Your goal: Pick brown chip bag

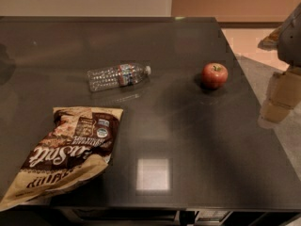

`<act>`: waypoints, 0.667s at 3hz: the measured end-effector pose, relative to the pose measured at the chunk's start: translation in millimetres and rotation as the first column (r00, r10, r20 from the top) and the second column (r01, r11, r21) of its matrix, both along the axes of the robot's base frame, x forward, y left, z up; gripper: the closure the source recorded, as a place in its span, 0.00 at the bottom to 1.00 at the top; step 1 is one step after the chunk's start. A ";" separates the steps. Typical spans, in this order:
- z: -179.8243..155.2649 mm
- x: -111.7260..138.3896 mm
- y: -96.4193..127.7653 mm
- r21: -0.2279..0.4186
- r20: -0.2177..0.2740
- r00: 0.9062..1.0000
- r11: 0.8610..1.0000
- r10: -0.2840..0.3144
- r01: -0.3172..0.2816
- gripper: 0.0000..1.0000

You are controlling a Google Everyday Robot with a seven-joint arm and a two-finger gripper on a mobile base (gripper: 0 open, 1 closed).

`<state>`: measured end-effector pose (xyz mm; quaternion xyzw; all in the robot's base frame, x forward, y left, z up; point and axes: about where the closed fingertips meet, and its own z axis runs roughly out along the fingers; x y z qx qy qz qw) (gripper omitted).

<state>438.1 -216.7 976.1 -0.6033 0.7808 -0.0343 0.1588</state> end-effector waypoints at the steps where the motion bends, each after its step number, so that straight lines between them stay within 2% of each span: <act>1: 0.0 0.0 0.0 0.000 0.000 1.000 1.000 0.000 0.000 0.00; 2: -0.5 9.8 19.4 0.014 0.004 0.998 0.998 0.060 -0.060 0.00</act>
Offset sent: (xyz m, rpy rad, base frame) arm 0.0210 0.0424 -0.0062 0.0320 0.0155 0.1387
